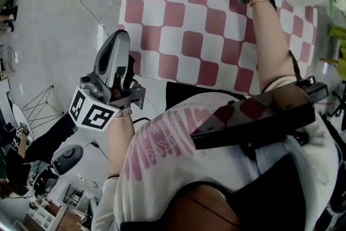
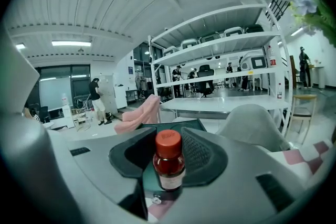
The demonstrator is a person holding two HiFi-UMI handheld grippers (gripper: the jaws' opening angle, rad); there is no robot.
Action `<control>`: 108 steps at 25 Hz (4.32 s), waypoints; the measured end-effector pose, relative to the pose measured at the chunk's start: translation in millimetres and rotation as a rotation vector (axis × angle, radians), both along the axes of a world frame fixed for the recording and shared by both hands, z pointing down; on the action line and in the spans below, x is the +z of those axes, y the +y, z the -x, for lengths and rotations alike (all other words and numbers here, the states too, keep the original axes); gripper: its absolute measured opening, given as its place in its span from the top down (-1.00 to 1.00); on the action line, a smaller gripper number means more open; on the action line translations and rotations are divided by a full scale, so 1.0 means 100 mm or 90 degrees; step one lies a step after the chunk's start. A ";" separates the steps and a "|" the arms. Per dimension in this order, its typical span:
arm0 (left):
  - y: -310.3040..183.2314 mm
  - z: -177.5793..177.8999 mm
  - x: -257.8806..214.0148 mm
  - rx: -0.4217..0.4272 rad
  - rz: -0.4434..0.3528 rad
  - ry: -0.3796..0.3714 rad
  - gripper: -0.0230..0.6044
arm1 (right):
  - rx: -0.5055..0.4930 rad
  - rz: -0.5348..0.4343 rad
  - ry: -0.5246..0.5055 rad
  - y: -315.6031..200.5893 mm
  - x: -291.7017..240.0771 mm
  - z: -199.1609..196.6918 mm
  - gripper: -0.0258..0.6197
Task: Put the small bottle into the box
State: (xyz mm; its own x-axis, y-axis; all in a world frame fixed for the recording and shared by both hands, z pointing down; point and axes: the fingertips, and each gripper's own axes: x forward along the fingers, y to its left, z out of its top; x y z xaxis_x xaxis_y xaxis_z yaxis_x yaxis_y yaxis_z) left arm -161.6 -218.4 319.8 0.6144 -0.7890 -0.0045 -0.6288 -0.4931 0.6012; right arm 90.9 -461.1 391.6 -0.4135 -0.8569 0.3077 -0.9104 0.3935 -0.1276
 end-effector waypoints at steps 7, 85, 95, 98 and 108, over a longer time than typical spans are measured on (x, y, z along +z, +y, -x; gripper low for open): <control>-0.12 0.11 -0.06 0.011 -0.004 0.003 0.90 | 0.010 0.013 0.014 -0.07 0.05 0.05 0.46; -0.13 0.24 0.06 -0.002 0.002 0.017 0.90 | -0.022 0.057 0.094 0.09 0.60 0.34 0.46; -0.12 0.24 0.05 -0.004 0.001 0.015 0.90 | -0.015 0.066 0.093 0.09 0.62 0.35 0.46; -0.12 0.25 0.05 -0.006 -0.001 0.015 0.90 | -0.022 0.067 0.098 0.10 0.63 0.35 0.46; -0.13 0.21 0.01 -0.004 -0.003 0.016 0.90 | -0.021 0.080 0.078 0.13 0.59 0.41 0.44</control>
